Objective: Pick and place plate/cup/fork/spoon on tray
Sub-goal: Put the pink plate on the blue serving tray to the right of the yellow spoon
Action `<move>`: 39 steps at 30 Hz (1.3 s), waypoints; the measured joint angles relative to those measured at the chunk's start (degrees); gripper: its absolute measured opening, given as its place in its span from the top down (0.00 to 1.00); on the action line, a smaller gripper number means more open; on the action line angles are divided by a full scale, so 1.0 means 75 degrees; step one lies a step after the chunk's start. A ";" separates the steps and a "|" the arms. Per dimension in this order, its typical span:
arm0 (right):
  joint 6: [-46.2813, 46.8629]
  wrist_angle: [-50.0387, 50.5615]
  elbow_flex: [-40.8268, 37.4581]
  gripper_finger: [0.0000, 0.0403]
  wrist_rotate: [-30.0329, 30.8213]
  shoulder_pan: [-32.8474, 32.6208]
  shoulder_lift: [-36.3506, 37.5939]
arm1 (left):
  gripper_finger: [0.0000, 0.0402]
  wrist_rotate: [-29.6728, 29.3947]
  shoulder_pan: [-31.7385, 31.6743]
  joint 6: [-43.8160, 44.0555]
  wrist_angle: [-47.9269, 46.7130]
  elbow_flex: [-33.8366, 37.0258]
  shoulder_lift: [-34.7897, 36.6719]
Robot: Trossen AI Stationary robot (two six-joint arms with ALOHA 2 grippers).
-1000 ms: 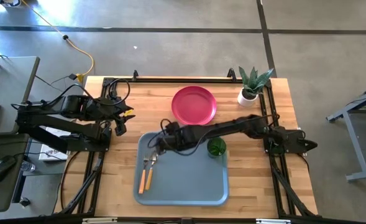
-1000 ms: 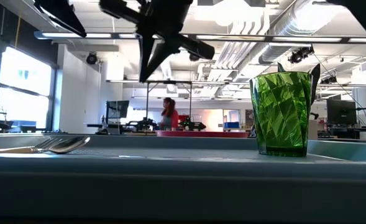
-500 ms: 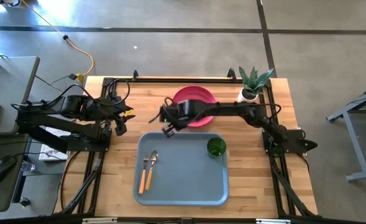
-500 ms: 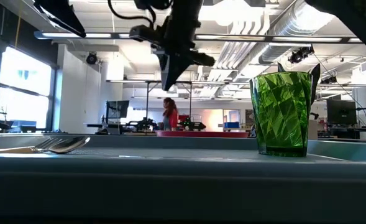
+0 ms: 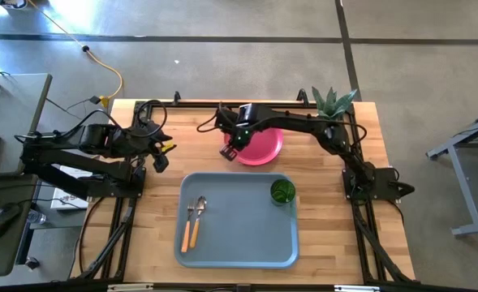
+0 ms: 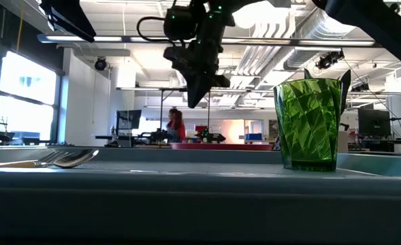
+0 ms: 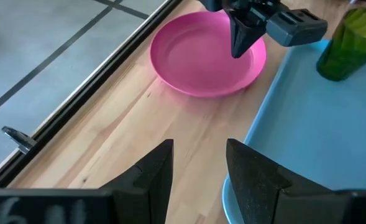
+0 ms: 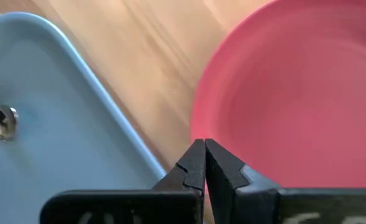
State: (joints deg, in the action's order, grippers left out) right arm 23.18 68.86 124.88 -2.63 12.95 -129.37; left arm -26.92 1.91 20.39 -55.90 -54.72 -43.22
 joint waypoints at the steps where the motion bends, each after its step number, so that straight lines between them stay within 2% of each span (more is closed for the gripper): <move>1: -0.0139 0.0003 0.0000 1.00 0.0001 0.0057 -0.0002 | 0.65 -0.0041 0.0000 0.0016 0.0000 0.0000 0.0000; 3: -0.0337 0.0013 0.0000 1.00 -0.0024 0.0158 -0.0002 | 0.65 -0.0086 0.0000 0.0061 0.0002 0.0000 0.0000; 8: -0.0862 0.0106 0.0000 1.00 -0.0768 0.0431 -0.0007 | 0.65 -0.0089 0.0000 0.0100 0.0000 0.0000 0.0000; 13: -0.1216 0.0102 0.0000 0.98 -0.0359 0.0440 -0.0007 | 0.65 -0.0092 0.0000 0.0282 0.0000 0.0000 0.0000; 17: -0.1176 0.0084 0.0000 0.92 -0.0597 0.0440 -0.0008 | 0.65 -0.0094 0.0000 0.0422 0.0000 0.0000 0.0000; 23: -0.1020 -0.0135 -0.0030 0.77 -0.0391 0.0368 -0.0010 | 0.65 -0.0095 0.0000 0.0710 0.0000 0.0000 0.0000; 26: -0.0731 -0.0488 -0.0249 0.74 -0.0393 0.0247 -0.0060 | 0.65 -0.0095 0.0000 0.0742 0.0000 0.0000 0.0000; 32: -0.0292 -0.1152 -0.1122 0.73 -0.0543 0.0008 -0.0069 | 0.65 -0.0098 0.0000 0.0745 0.0000 0.0000 0.0000; 39: -0.0183 -0.1579 -0.1756 0.73 -0.0130 -0.0225 -0.0066 | 0.65 -0.0098 0.0000 0.0809 0.0000 0.0000 -0.0003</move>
State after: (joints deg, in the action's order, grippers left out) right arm 21.81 57.02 111.71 -3.60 11.27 -129.86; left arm -27.66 1.91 26.46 -55.90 -54.72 -43.24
